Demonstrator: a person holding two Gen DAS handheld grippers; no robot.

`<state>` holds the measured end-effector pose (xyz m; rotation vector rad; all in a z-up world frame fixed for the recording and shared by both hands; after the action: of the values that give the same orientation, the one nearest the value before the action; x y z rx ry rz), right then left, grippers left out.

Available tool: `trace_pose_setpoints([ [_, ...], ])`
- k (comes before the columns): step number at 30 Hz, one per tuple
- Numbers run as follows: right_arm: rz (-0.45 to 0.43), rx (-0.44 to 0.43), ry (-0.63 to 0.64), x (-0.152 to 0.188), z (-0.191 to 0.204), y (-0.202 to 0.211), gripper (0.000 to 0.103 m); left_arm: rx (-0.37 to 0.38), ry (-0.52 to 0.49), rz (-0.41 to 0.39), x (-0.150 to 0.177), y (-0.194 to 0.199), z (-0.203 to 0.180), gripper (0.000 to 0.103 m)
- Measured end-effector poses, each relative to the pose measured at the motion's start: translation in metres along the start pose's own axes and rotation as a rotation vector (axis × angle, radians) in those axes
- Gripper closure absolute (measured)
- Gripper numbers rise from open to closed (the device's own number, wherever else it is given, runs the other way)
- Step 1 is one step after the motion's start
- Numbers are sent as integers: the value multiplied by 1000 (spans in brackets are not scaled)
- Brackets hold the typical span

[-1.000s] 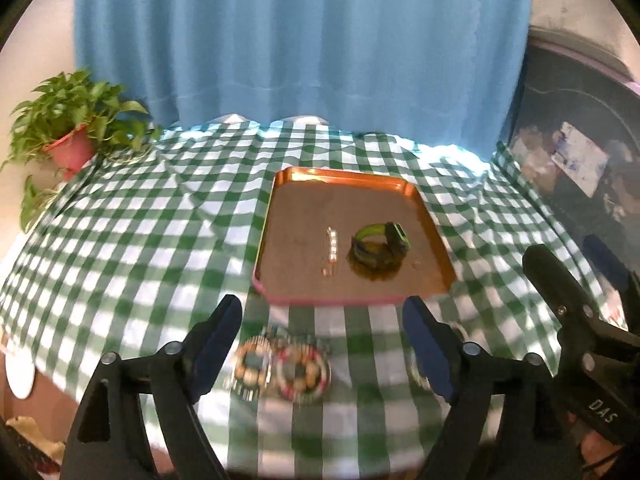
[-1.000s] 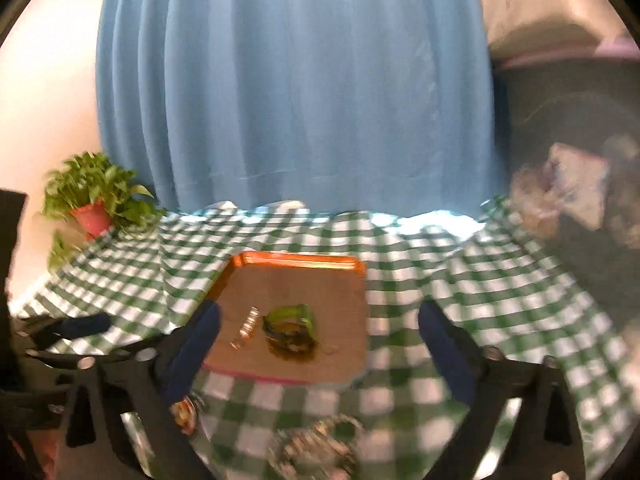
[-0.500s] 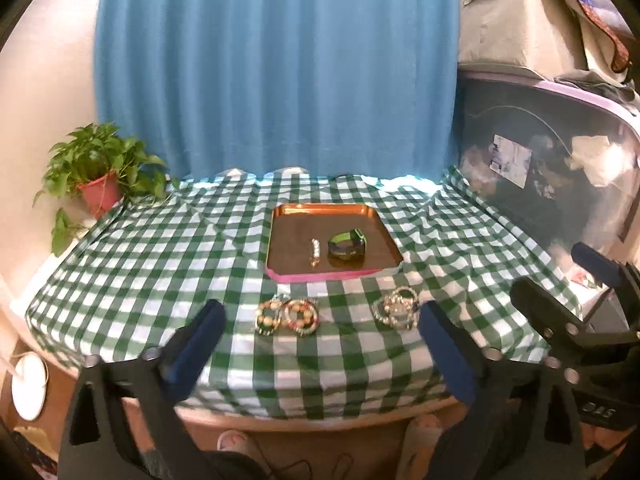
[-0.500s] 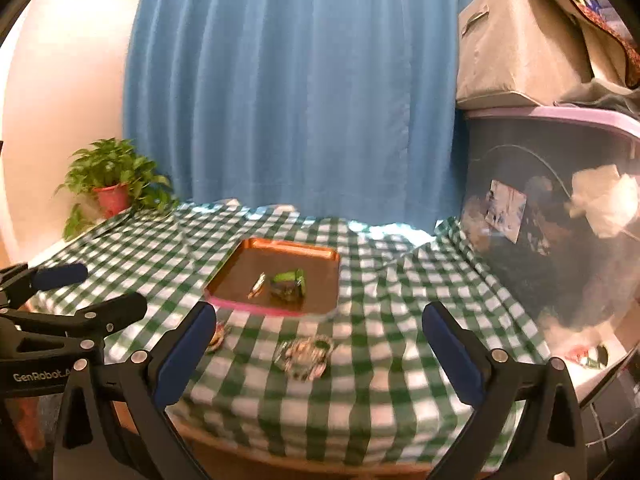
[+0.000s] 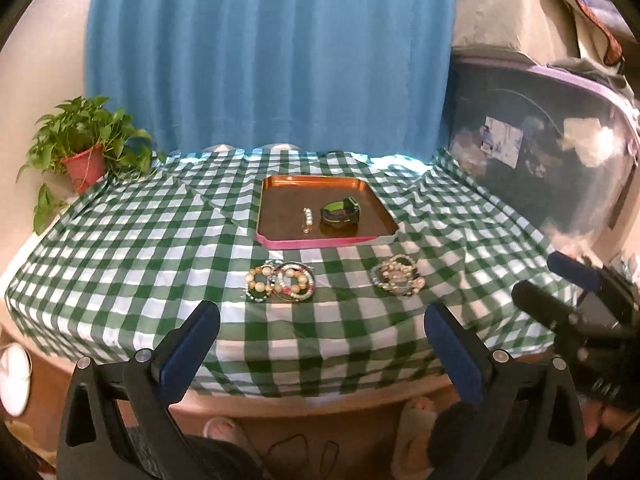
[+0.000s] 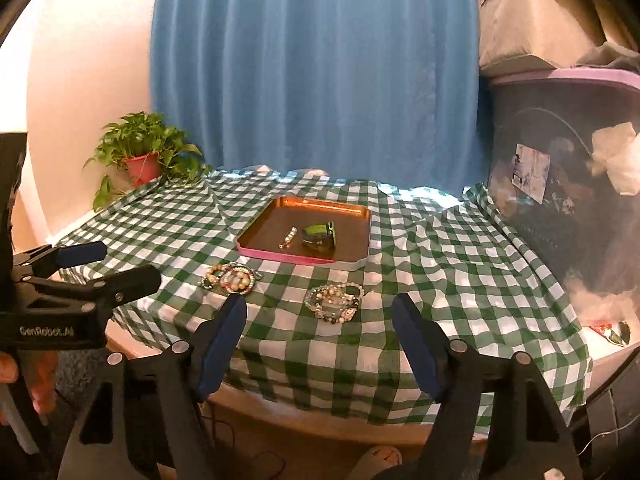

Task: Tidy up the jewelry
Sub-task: 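Withdraw both tools from the tray back toward the bracelets, then move the right tool to the white beaded bracelet while the left tool approaches the colored bracelets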

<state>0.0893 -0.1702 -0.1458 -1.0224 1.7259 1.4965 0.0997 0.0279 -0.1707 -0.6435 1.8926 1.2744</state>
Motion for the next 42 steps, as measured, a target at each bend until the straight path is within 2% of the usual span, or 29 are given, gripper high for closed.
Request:
trace_pose_setpoints([
  [2, 22, -26, -3, 2, 1, -12, 27, 6, 5, -6, 3, -7, 10, 3],
  [3, 32, -34, 0, 4, 3, -18, 27, 12, 20, 10, 5, -15, 18, 8],
  [4, 44, -49, 7, 6, 5, -25, 27, 20, 32, 24, 6, -20, 24, 14],
  [5, 53, -55, 12, 8, 7, -32, 27, 35, 48, 49, 8, -29, 31, 27],
  [6, 67, -56, 18, 11, 9, -41, 27, 40, 56, 66, 9, -35, 35, 34],
  [9, 91, -73, 18, 15, 13, -61, 27, 53, 60, 111, 9, -59, 50, 43],
  [11, 97, -72, 9, 18, 13, -74, 27, 54, 49, 121, 9, -70, 55, 45],
  [13, 107, -94, 7, 18, 14, -87, 33, 60, 28, 128, 7, -84, 61, 50],
  [17, 126, -108, 19, 18, 17, -114, 48, 15, -55, 193, 9, -121, 71, 84],
  [22, 175, -137, 19, 24, 22, -150, 60, 39, -9, 226, 14, -155, 91, 87],
  [27, 197, -155, 4, 33, 21, -169, 62, 40, 23, 270, 21, -169, 108, 87],
  [32, 223, -165, -17, 40, 19, -183, 62, 44, 9, 248, 21, -171, 109, 87],
  [35, 221, -158, -12, 41, 20, -183, 62, 37, 1, 243, 19, -173, 109, 96],
  [36, 215, -155, -10, 41, 20, -182, 62, 42, 10, 241, 19, -173, 110, 102],
  [40, 195, -144, 13, 41, 22, -179, 62, 96, 36, 220, 16, -168, 110, 103],
  [42, 193, -138, 18, 41, 22, -178, 62, 121, 36, 181, 11, -160, 108, 103],
])
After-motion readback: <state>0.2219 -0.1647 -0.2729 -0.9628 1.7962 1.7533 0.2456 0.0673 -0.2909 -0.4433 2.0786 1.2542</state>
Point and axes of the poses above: each gripper's, at about its wrist camera, not at the fingertips, and y roughly against the way its jaws point, z to its left, x to its underside, the point moved 4 cm from there along -y, roughly the way its jaws point, and after that the axes turned 13 degrees about x, right-handed, at the moved point
